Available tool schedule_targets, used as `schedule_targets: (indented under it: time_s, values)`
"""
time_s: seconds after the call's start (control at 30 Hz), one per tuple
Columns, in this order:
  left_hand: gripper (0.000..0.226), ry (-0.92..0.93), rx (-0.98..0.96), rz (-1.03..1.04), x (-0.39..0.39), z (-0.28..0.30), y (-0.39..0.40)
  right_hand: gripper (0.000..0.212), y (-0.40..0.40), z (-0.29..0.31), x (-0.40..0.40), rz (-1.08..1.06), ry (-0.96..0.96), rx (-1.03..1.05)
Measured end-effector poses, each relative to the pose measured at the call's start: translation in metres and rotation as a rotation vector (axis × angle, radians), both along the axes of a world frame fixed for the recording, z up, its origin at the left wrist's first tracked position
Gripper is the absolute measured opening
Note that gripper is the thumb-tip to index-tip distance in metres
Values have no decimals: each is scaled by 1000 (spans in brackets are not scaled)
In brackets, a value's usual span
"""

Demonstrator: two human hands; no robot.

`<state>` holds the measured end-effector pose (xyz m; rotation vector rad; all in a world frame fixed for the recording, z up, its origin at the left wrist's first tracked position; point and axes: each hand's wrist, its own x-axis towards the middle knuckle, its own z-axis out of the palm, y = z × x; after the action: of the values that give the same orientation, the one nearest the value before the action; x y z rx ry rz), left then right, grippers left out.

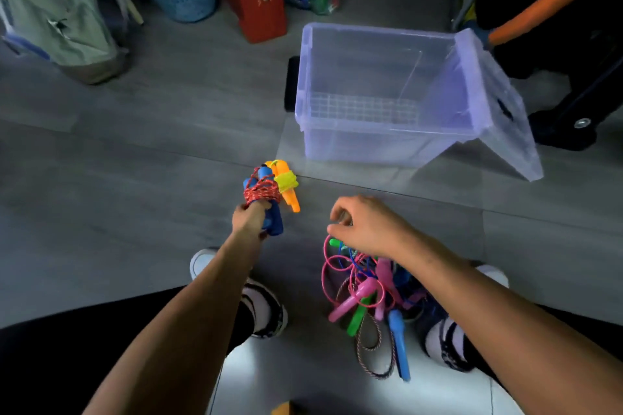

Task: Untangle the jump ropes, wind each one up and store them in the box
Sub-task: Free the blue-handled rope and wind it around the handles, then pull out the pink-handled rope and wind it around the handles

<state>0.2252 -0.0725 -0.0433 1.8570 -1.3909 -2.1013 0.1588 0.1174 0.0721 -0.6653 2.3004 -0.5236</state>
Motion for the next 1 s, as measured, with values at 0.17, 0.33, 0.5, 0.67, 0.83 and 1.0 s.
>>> schedule_targets:
  time_s: [0.17, 0.33, 0.5, 0.67, 0.83, 1.0]
  values:
    - [19, -10, 38, 84, -17, -38, -20, 13, -26, -36, -11, -68, -39, 10]
    - [36, -31, -90, 66, -34, -71, -27, 8, -26, -55, -16, -157, -75, 0]
    - [39, -307, -214, -109, -19, -72, -17, 6, 3, -64, -10, -216, -90, 25]
    - [12, -82, -334, -517, 0, -42, 17, 20, 62, -62, 15, -308, -85, -10]
    - [13, 30, -440, -879, 9, -46, 72, 19, 137, -64, 46, -411, -78, -23]
    - [16, -5, -470, -1153, 34, -53, 130, 8, 183, -73, 70, -498, -93, -31]
